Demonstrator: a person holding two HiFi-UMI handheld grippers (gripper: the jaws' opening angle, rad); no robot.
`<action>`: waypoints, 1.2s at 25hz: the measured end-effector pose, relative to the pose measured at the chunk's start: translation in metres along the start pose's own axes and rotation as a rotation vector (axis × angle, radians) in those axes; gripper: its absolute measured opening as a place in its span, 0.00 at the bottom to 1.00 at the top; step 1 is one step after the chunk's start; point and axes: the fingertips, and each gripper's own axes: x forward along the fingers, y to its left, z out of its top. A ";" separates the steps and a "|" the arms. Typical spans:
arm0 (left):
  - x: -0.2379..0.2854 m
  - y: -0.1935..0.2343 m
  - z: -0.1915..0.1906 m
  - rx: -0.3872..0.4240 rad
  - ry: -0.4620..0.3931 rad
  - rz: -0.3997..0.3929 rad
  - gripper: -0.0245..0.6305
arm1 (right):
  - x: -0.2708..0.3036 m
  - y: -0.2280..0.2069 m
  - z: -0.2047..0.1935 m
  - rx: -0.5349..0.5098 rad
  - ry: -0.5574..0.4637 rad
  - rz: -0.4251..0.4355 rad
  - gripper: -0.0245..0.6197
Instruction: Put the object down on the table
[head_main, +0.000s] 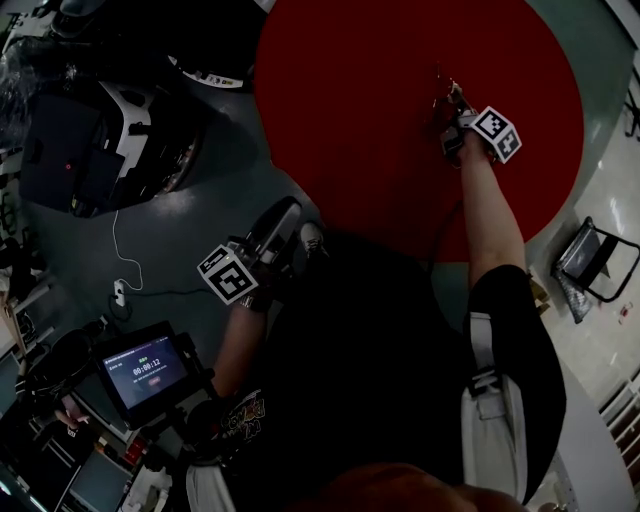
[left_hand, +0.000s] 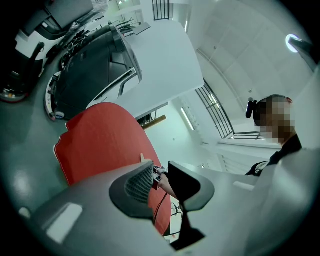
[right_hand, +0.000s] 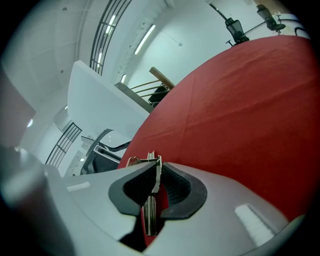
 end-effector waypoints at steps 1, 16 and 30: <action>-0.001 0.001 0.000 0.001 0.001 0.001 0.19 | 0.000 -0.004 0.002 -0.003 -0.003 -0.011 0.11; -0.019 -0.019 0.014 0.020 0.003 -0.103 0.19 | -0.076 0.037 -0.001 -0.100 -0.084 0.031 0.06; -0.056 -0.043 0.021 0.042 0.109 -0.264 0.18 | -0.246 0.281 -0.159 -0.331 -0.076 0.416 0.05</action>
